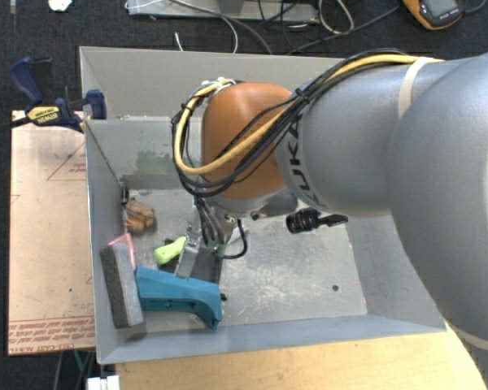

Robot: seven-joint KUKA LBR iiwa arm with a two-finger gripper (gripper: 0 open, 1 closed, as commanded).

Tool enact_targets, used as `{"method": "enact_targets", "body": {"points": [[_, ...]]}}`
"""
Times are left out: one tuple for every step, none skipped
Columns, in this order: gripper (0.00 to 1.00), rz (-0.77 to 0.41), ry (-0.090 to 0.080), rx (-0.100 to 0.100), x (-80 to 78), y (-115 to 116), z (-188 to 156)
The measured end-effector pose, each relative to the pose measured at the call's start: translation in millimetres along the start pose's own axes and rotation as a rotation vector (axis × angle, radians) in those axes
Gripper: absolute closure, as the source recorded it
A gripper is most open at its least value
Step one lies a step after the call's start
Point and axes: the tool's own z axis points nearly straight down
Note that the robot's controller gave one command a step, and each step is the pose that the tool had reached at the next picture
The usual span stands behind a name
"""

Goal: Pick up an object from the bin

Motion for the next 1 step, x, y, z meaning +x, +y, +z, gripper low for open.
{"method": "enact_targets", "body": {"points": [[0.0,-0.139,-0.001,0.0,3.1,-14.8,22.7]]}}
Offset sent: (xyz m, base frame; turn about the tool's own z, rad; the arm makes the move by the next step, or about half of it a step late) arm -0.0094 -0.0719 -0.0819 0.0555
